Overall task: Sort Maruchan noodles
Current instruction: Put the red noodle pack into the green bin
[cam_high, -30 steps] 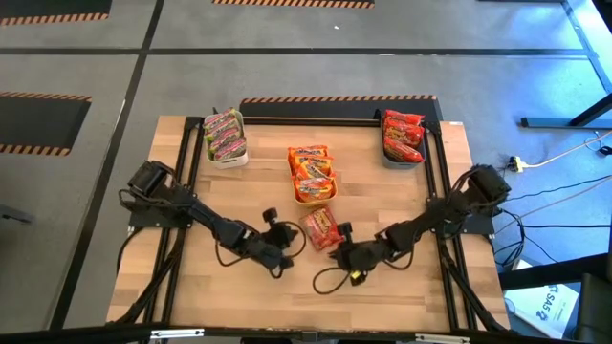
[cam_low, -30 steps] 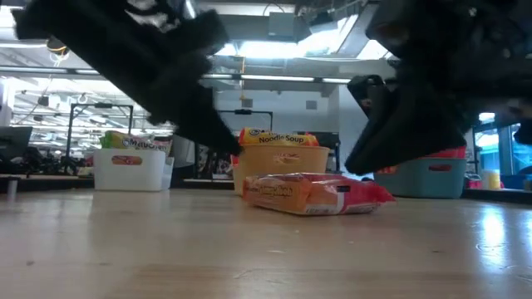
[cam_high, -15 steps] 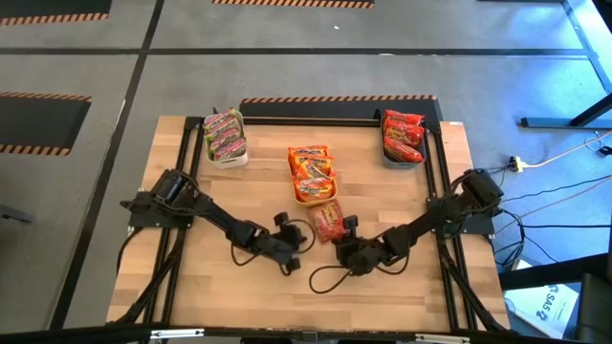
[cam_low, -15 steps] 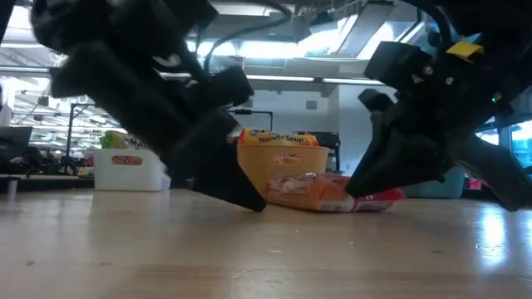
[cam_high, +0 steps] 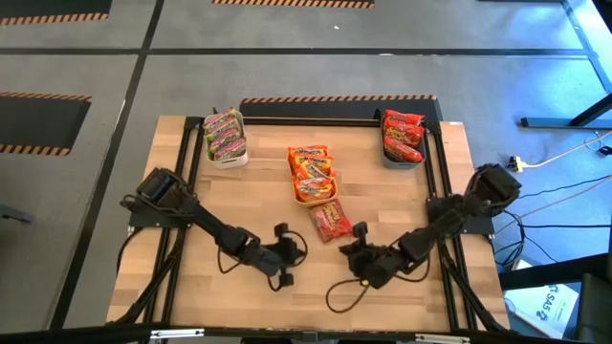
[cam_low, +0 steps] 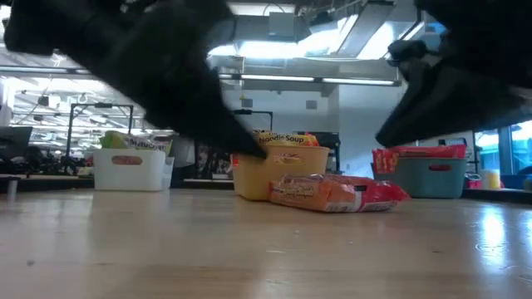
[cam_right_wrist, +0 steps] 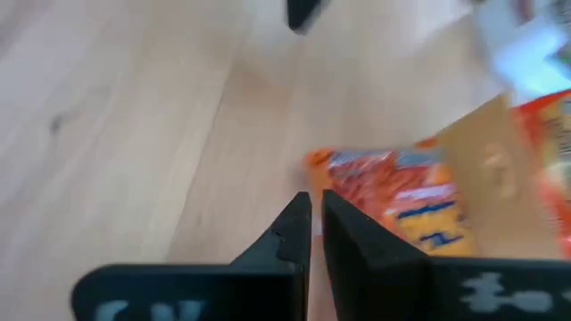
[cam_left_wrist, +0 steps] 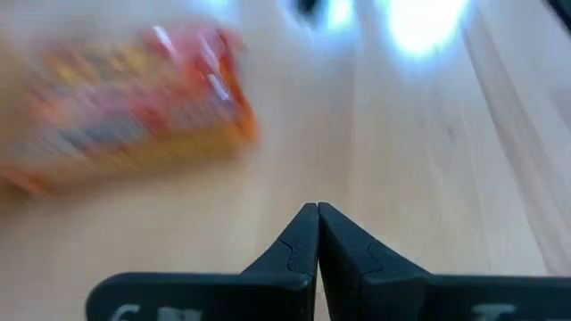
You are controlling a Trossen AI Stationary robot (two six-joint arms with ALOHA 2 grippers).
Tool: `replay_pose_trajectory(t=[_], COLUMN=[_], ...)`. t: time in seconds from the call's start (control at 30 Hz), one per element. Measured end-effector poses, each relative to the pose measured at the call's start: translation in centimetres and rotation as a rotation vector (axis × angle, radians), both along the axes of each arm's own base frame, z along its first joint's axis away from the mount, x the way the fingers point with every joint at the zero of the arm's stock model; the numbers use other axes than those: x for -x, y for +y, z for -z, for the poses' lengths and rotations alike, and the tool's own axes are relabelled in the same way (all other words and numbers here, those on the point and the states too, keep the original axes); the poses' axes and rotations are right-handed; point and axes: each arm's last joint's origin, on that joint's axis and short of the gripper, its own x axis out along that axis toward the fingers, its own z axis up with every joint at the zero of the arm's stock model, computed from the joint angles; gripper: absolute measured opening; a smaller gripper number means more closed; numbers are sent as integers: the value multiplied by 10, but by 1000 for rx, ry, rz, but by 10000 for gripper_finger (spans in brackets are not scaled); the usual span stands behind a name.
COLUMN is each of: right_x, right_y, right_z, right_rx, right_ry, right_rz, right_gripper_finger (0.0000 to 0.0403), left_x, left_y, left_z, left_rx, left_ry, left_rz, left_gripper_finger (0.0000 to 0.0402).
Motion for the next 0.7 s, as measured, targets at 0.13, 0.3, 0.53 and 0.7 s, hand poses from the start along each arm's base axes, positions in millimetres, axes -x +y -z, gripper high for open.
replay_pose_trajectory(t=[0.13, 0.3, 0.53, 0.7], right_x=[3, 1, 10, 17], right_y=[-1, -19, -34, -38], right_z=[-6, -1, 23, 35], right_rx=[99, 126, -35, -123], right_ry=[-100, -107, -50, -64], right_rz=[114, 272, 266, 230], right_gripper_finger=[19, 19, 19, 19], left_x=[-4, -19, -36, -38], left_y=[5, 32, 74, 82], left_z=[-19, -17, 7, 14], left_rx=[-131, -211, -186, -138], left_ry=[-138, -161, -121, -112], left_rz=[-122, -212, -310, -335], left_gripper_finger=[1, 2, 2, 2])
